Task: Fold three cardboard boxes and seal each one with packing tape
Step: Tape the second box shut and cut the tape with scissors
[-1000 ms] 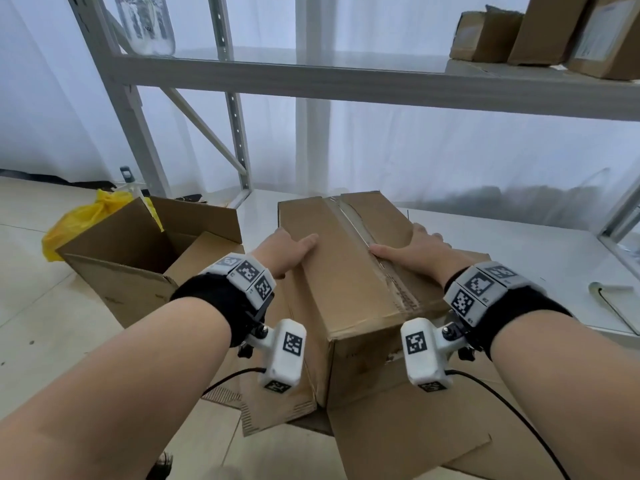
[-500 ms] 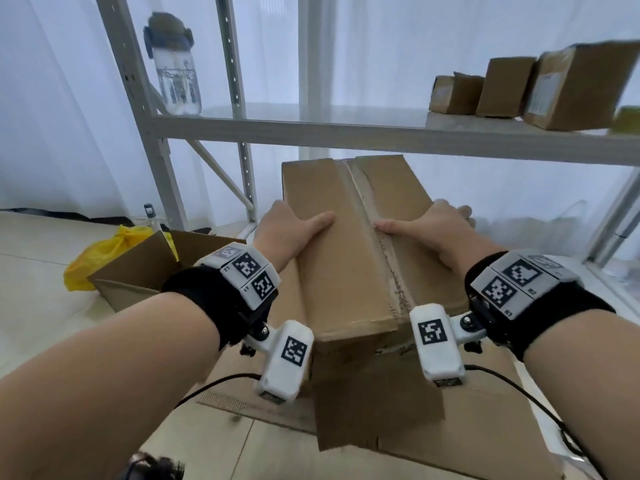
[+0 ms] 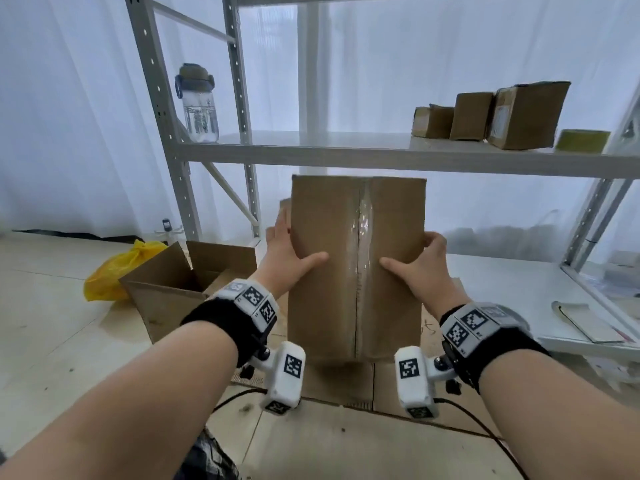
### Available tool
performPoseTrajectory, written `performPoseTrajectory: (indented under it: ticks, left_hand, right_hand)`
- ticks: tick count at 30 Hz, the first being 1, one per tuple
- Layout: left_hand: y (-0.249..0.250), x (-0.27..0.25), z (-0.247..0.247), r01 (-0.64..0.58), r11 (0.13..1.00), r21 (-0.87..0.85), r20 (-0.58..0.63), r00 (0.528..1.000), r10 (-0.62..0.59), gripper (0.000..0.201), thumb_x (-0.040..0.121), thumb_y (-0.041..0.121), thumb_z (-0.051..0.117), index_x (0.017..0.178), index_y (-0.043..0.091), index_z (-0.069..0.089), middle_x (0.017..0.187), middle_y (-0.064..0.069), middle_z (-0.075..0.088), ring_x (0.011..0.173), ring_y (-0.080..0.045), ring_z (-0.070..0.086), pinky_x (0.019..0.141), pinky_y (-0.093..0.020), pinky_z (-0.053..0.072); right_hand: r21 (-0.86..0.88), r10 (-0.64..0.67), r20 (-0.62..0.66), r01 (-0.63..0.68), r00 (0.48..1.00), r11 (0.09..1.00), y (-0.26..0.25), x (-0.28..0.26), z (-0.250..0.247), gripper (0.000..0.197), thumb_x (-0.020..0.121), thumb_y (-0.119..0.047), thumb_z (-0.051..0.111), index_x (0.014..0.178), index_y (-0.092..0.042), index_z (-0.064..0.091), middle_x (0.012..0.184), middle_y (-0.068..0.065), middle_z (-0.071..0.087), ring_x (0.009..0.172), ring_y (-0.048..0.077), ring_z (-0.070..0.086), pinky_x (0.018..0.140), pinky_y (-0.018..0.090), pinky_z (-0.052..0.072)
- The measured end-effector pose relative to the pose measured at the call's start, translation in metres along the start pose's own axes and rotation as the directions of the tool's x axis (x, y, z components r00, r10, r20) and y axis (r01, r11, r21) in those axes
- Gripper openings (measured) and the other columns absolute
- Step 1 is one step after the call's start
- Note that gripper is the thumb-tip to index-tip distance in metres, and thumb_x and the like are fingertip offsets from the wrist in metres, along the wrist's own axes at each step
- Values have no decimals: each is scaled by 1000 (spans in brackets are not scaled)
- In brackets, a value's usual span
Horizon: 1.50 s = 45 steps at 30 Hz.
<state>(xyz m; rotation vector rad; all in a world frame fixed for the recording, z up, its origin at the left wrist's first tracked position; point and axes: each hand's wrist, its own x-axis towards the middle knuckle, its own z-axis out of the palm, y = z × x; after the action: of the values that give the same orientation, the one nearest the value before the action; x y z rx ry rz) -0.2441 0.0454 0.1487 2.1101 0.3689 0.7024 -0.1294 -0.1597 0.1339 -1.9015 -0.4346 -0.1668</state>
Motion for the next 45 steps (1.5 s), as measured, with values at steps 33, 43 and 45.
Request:
performPoseTrajectory:
  ticks: [33,43,45]
  left_hand:
    - [39,-8,-27,35,992,-117,-284,956,-67,62,89,51,53,134,11,35,127,-6,54,114,-26,55,99,-45,46]
    - [14,-3,6,-129,984,-119,-280,956,91,56,94,42,52,135,18,24,136,-2,40,114,-15,50,99,-37,48]
    - [-1,-8,18,-123,984,-126,-226,970,92,57,94,39,53,137,20,21,140,-2,37,118,-16,49,99,-34,46]
  right_hand:
    - [-610,-28,159,120,987,784,-81,-29,-12,129,56,-92,50,150,-31,-14,140,20,27,131,38,31,105,51,27]
    - [-328,13,-108,-48,994,944,-54,-16,23,142,50,-81,70,146,-34,-24,146,22,21,135,39,27,107,58,24]
    - [-279,42,-90,-65,995,958,-30,-13,29,143,52,-74,75,146,-32,-25,147,19,19,136,37,27,109,57,25]
